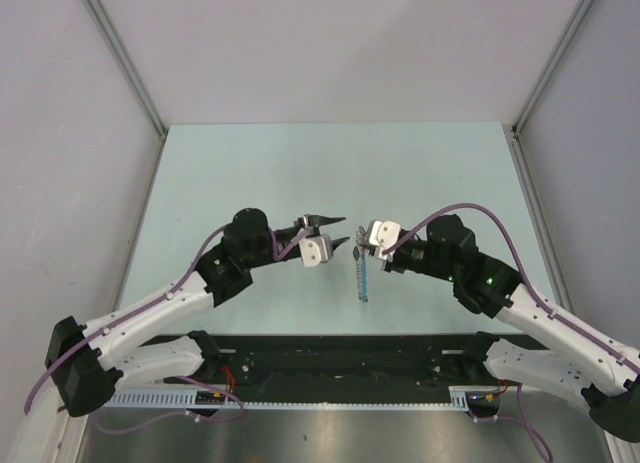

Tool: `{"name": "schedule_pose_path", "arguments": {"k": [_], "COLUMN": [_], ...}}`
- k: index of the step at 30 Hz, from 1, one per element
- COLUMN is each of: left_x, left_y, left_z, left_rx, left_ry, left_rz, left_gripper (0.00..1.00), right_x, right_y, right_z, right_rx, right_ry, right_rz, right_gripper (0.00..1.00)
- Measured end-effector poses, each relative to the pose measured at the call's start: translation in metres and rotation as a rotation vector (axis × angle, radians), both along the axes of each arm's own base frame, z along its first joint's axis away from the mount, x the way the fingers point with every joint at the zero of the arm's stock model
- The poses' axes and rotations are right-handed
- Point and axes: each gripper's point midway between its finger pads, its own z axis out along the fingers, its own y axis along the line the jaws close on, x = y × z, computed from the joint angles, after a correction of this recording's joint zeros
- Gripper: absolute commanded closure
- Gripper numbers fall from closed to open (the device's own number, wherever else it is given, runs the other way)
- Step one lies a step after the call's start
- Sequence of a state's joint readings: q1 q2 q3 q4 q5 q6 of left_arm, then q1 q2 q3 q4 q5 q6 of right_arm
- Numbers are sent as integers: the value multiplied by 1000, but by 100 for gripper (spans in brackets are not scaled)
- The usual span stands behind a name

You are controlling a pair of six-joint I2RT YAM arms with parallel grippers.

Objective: Remove the keys from the keyring

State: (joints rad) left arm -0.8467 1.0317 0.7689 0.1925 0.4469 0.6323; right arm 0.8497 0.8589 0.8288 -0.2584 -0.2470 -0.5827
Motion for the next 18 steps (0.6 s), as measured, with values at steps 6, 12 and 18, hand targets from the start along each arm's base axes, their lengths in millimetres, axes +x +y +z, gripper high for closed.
{"name": "schedule_pose_path", "arguments": {"k": [6, 12, 18], "left_x": [2, -8, -5], "left_y": [13, 9, -3], "left_z": [14, 11, 14], "left_rx": [-67, -114, -157], "left_ry": [83, 252, 398], "left_rz": [60, 42, 46], "left_gripper": [43, 43, 53], "right_x": [17, 20, 18], "right_y": [-9, -11, -10], "right_z": [9, 12, 12], "right_rx": [103, 158, 179], "right_ry": [87, 145, 180], "right_rz": [-110, -145, -150], "right_gripper": [100, 100, 100]}}
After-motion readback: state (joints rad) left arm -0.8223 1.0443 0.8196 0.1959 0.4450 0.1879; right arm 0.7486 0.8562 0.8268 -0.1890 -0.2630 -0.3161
